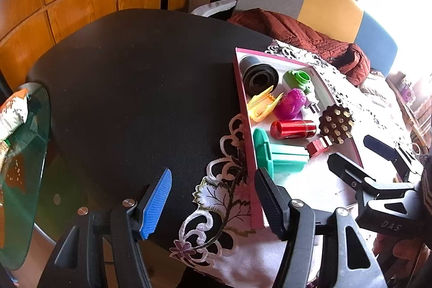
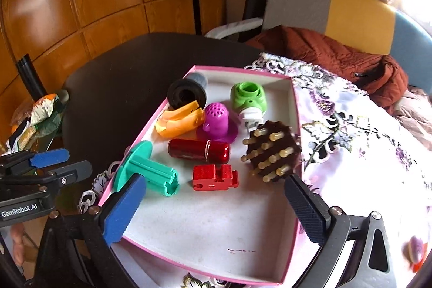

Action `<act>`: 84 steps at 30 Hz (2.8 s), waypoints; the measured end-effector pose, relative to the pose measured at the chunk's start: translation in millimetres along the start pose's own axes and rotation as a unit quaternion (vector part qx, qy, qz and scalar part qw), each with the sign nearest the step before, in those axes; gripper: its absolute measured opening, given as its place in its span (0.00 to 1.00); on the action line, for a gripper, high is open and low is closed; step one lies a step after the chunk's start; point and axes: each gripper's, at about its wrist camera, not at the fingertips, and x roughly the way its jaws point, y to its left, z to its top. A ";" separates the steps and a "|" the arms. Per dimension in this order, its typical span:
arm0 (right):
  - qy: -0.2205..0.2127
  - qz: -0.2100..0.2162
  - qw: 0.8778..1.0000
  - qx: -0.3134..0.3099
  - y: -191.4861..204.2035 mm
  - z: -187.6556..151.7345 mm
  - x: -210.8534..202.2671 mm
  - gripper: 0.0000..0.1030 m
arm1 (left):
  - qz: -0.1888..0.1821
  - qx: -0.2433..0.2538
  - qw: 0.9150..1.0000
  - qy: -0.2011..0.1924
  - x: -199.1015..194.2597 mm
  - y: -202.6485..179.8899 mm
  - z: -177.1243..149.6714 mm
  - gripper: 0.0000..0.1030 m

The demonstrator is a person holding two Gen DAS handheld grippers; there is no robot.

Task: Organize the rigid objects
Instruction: 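Move both tools back toward the purple egg and orange cubes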

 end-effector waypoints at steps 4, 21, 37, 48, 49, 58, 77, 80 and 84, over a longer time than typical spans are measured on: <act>-0.009 -0.015 1.000 0.009 -2.5 -3.1 -10.3 1.00 | 0.004 0.007 1.000 -0.011 -5.2 -5.4 0.1 0.63; -0.025 -0.053 0.998 0.037 -27.7 -17.0 -43.6 1.00 | 0.020 0.038 0.998 -0.035 -16.6 -23.9 -3.6 0.63; -0.029 -0.114 0.991 0.064 -93.4 -23.1 -72.1 1.00 | 0.009 0.076 0.996 -0.035 -20.9 -46.1 -9.1 0.63; -0.044 -0.238 0.960 0.143 -211.4 -45.5 -131.4 1.00 | -0.020 0.123 0.992 -0.022 -19.3 -79.1 -13.6 0.63; -0.047 -0.254 0.952 0.163 -226.1 -50.5 -138.4 1.00 | -0.021 0.131 0.991 -0.022 -19.4 -84.1 -14.1 0.63; -0.078 -0.327 0.854 0.398 -342.2 -123.0 -189.9 1.00 | -0.072 0.173 0.982 0.002 -13.3 -129.4 -19.4 0.63; -0.061 -0.278 0.822 0.493 -366.3 -153.3 -187.1 1.00 | -0.193 0.345 0.917 0.055 9.8 -312.4 -45.1 0.63; -0.061 -0.279 0.822 0.493 -366.5 -152.9 -187.3 1.00 | -0.219 0.357 0.905 0.070 15.1 -343.6 -48.6 0.63; -0.063 -0.280 0.820 0.496 -368.3 -153.4 -188.3 1.00 | -0.240 0.365 0.895 0.092 29.1 -381.7 -49.5 0.64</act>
